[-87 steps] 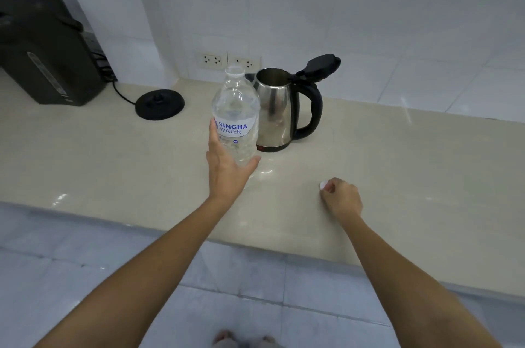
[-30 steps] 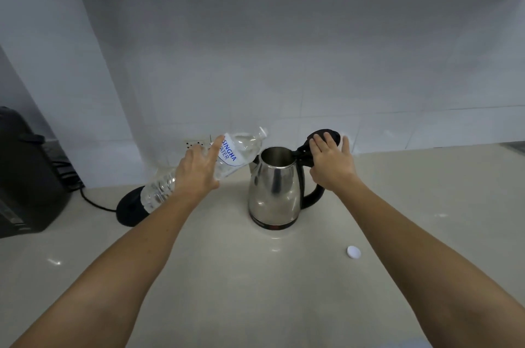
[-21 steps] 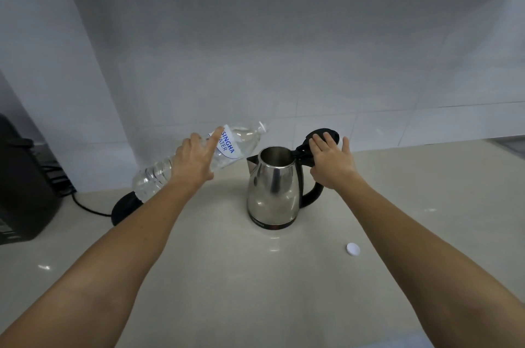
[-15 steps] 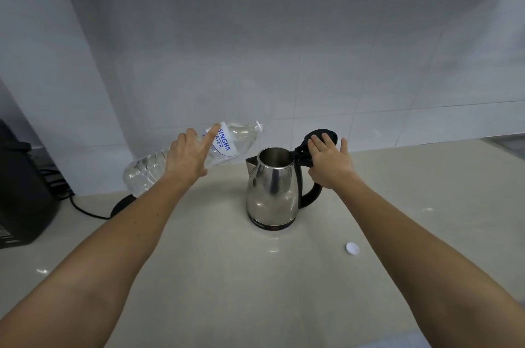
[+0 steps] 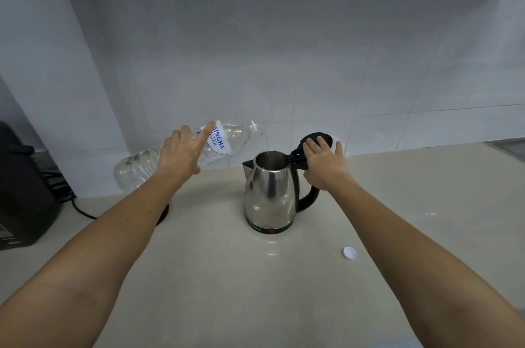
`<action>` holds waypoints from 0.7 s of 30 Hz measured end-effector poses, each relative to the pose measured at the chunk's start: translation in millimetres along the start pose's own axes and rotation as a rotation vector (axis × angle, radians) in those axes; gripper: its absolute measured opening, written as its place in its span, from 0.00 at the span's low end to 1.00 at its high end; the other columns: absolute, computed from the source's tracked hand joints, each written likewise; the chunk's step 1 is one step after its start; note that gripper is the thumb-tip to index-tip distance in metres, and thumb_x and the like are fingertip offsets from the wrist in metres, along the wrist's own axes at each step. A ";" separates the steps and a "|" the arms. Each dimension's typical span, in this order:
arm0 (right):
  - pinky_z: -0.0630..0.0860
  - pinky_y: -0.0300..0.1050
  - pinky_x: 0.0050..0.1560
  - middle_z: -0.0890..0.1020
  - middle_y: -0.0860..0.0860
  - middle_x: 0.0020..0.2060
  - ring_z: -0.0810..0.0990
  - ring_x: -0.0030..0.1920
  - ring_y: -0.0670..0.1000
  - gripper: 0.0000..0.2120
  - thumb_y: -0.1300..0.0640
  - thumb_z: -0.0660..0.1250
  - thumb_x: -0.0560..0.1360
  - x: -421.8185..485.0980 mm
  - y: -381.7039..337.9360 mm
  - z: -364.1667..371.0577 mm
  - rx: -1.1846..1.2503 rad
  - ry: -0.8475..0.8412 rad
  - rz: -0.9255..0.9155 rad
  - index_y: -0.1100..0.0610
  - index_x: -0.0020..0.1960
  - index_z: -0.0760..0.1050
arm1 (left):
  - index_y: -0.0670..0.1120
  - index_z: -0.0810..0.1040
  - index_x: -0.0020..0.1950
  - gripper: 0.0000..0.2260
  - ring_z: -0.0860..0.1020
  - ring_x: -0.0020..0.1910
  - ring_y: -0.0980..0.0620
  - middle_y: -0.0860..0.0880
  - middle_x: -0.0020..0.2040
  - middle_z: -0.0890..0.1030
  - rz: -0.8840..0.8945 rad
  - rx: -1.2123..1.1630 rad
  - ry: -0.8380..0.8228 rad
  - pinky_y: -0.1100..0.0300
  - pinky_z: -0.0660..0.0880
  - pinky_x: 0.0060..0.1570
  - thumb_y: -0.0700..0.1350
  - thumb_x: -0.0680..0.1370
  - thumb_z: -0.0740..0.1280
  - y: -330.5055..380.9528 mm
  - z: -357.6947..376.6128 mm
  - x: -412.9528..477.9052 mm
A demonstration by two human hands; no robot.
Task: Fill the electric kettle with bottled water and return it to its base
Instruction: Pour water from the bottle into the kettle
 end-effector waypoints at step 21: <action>0.44 0.64 0.74 0.48 0.50 0.79 0.43 0.78 0.53 0.32 0.55 0.55 0.79 -5.9 6.4 0.4 0.044 -0.015 -0.030 0.57 0.79 0.45 | 0.55 0.50 0.77 0.49 0.67 0.42 0.46 0.40 0.53 0.70 -0.020 0.031 0.017 0.54 0.72 0.42 0.41 0.65 0.77 0.8 -26.0 -1.6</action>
Point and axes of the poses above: each hand's wrist, its own x-axis towards the middle knuckle, its own z-axis out of the palm, y = z × x, the point moved 3 cm from there along x, towards the middle knuckle
